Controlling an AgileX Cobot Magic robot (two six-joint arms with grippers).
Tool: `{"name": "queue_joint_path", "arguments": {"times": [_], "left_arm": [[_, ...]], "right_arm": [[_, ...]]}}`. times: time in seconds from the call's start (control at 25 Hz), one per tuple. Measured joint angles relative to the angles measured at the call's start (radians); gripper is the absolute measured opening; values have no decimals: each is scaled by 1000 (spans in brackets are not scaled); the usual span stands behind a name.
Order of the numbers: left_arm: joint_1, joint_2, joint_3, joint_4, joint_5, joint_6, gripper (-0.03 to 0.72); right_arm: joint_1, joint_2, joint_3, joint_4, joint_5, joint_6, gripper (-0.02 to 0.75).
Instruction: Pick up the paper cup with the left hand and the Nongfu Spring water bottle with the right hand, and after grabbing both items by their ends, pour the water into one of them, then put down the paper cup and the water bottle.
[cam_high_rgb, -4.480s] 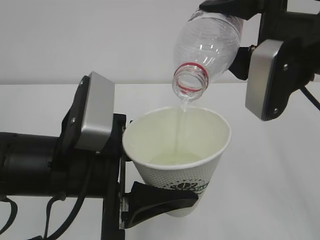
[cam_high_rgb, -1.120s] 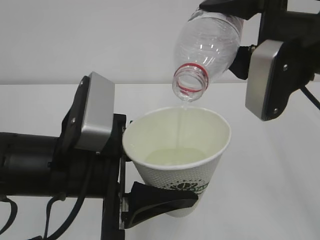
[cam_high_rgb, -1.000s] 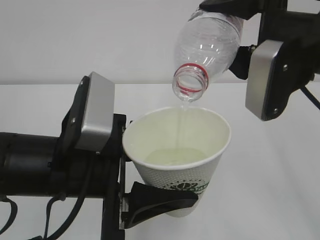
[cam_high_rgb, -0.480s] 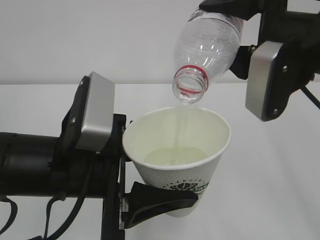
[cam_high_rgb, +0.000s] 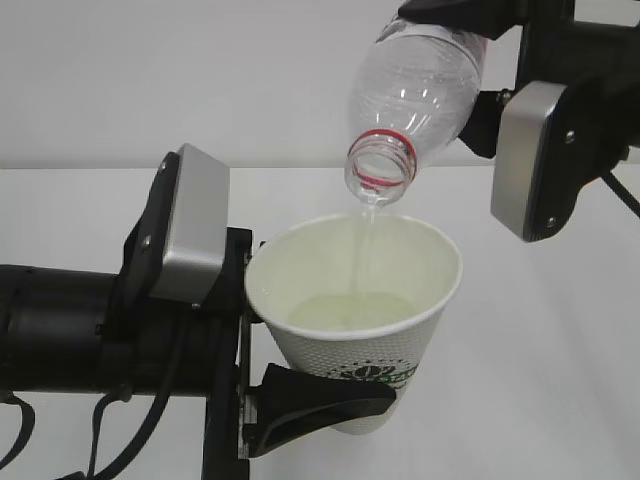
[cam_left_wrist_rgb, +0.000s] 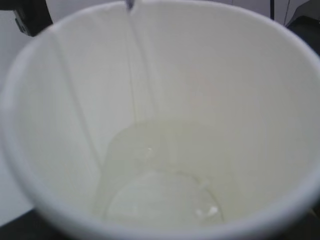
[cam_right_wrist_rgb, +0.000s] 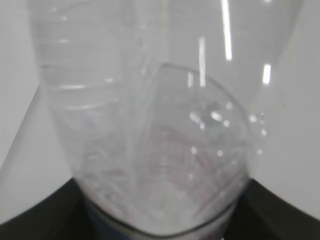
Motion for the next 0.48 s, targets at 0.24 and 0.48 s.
{"name": "queue_joint_path", "arguments": {"times": [0.24,0.48], "left_arm": [[0,0,0,0,0,0,491],[0,0,0,0,0,0,491]], "right_arm": [[0,0,0,0,0,0,468],[0,0,0,0,0,-1,468]]}}
